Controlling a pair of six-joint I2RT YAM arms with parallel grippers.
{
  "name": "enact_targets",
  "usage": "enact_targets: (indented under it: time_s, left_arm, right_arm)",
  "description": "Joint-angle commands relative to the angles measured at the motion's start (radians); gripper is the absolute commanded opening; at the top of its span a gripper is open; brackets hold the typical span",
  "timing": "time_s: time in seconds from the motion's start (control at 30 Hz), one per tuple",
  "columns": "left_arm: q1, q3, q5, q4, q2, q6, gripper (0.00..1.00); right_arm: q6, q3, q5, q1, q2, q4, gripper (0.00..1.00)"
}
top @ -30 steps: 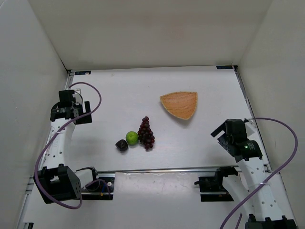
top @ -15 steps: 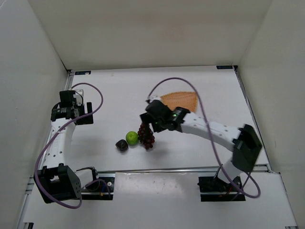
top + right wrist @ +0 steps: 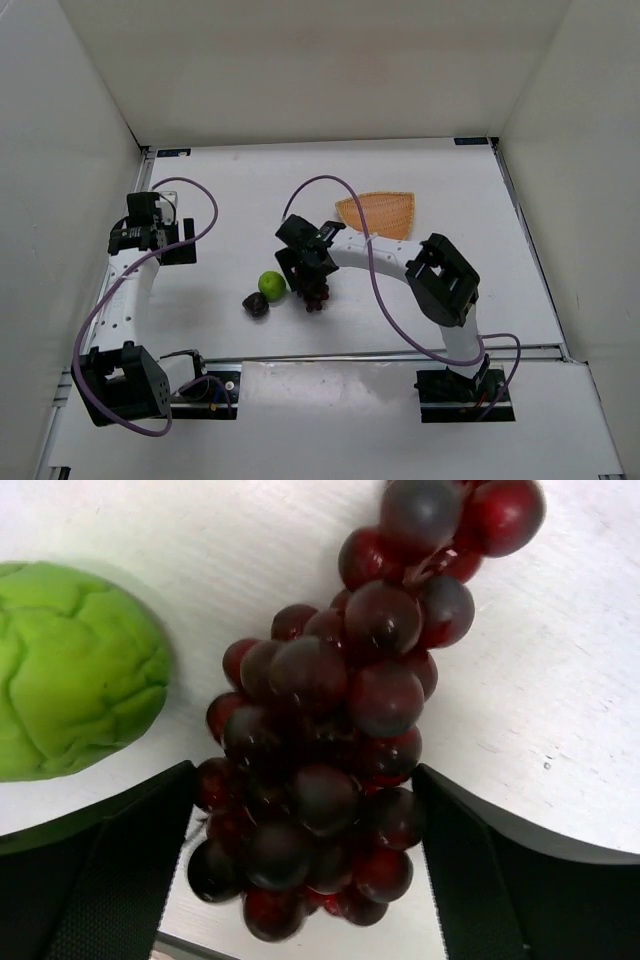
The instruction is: Place and organize the fake fruits in the fruit bowl
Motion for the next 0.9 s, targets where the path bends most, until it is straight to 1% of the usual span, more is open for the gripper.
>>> enact_targets:
  time_s: [0.0, 0.03, 0.07, 0.1, 0.17, 0.2, 0.23, 0.3, 0.33, 0.4, 0.43, 0.5, 0.53, 0.6, 0.63, 0.7, 0.73, 0.77, 0.87]
  left_arm:
    - [-0.003, -0.011, 0.015, 0.001, -0.009, 0.005, 1.0]
    - [-0.003, -0.011, 0.015, 0.001, -0.009, 0.005, 1.0]
    - [-0.003, -0.011, 0.015, 0.001, -0.009, 0.005, 1.0]
    - [-0.003, -0.011, 0.015, 0.001, -0.009, 0.005, 1.0]
    - [-0.003, -0.011, 0.046, 0.001, -0.009, 0.021, 1.0]
    - [-0.003, -0.02, 0.087, -0.012, -0.009, 0.044, 1.0]
    - [-0.013, -0.021, 0.106, -0.012, 0.001, 0.056, 1.0]
    - [-0.046, -0.021, 0.132, -0.036, 0.011, 0.076, 1.0]
    - [-0.058, -0.021, 0.146, -0.053, 0.024, 0.088, 1.0]
    - [-0.104, -0.01, 0.146, -0.087, 0.056, 0.1, 1.0]
    - [-0.119, -0.01, 0.146, -0.097, 0.069, 0.11, 1.0]
    - [-0.167, -0.001, 0.128, -0.11, 0.09, 0.11, 1.0]
    - [-0.182, -0.001, 0.117, -0.11, 0.101, 0.11, 1.0]
    - [-0.211, 0.008, 0.108, -0.11, 0.101, 0.119, 1.0]
    - [-0.243, 0.018, 0.107, -0.11, 0.101, 0.119, 1.0]
    - [-0.282, 0.028, 0.117, -0.11, 0.121, 0.13, 1.0]
    - [-0.328, 0.047, 0.117, -0.122, 0.13, 0.13, 1.0]
    - [-0.354, 0.058, 0.117, -0.122, 0.141, 0.13, 1.0]
    - [-0.446, 0.119, 0.178, -0.162, 0.198, 0.14, 1.0]
  right_arm:
    - [0.01, 0.034, 0.016, -0.011, 0.004, -0.022, 0.76]
    - [0.01, 0.025, 0.016, -0.011, 0.013, -0.031, 0.69]
    - [0.01, 0.025, 0.016, -0.011, 0.013, -0.031, 0.64]
    - [0.01, 0.025, 0.004, -0.011, 0.013, -0.031, 0.5]
    - [0.01, 0.025, -0.006, -0.022, 0.0, -0.031, 0.33]
    - [0.01, 0.014, -0.006, -0.022, -0.012, -0.031, 0.19]
    - [0.022, 0.005, -0.006, -0.031, -0.025, -0.031, 0.14]
    - [0.033, -0.007, -0.006, -0.044, -0.075, -0.031, 0.12]
    - [0.042, -0.007, -0.006, -0.071, -0.098, -0.031, 0.08]
    - [0.056, -0.016, -0.006, -0.097, -0.178, -0.031, 0.05]
    - [0.056, -0.025, -0.006, -0.129, -0.207, -0.031, 0.02]
    - [0.083, -0.035, -0.006, -0.168, -0.301, -0.031, 0.02]
    - [0.083, -0.035, -0.006, -0.21, -0.36, -0.031, 0.02]
    - [0.096, -0.046, -0.006, -0.263, -0.414, -0.031, 0.02]
    - [0.096, -0.046, -0.006, -0.322, -0.454, -0.031, 0.02]
    - [0.096, -0.055, -0.016, -0.39, -0.465, -0.031, 0.02]
    - [0.096, -0.055, -0.017, -0.457, -0.465, -0.031, 0.02]
    - [0.086, -0.055, -0.033, -0.49, -0.453, -0.031, 0.02]
    - [0.077, -0.016, -0.068, -0.594, -0.363, -0.031, 0.02]
